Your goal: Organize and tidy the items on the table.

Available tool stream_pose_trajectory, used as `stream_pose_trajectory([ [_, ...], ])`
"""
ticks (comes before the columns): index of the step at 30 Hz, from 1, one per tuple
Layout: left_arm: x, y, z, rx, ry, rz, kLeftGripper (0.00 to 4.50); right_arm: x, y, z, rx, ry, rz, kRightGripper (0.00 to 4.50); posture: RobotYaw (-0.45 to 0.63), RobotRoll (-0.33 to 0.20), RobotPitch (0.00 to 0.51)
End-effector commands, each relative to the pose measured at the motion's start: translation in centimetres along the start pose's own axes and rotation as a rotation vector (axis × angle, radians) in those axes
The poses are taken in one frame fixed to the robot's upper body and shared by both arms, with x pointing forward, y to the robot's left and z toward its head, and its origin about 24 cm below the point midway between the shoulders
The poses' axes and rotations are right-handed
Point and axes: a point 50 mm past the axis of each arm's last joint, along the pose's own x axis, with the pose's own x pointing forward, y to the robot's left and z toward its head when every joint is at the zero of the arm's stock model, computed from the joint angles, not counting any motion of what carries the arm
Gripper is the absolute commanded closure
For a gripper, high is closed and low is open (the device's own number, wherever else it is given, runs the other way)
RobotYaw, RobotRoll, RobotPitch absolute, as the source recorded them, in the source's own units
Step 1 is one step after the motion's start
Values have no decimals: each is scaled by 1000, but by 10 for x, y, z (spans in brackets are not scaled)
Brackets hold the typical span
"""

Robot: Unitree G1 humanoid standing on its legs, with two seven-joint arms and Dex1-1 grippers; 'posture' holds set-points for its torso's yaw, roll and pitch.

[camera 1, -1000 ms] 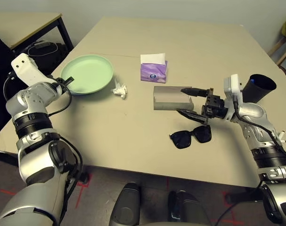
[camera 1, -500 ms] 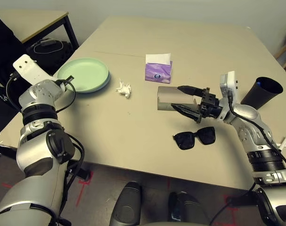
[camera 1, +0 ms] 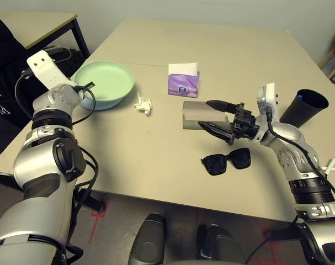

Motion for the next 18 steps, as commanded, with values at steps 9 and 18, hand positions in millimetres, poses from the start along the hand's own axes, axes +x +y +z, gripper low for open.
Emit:
stream_pose_trajectory([
  [9,0,8,7,10,-25,15,4474,-2,2,1,-9,-1,17,0,272,0,64],
  [18,0,9,12,-131,-74,63,3979,-2,3,1,-14,-2,19,0,266,0,66],
])
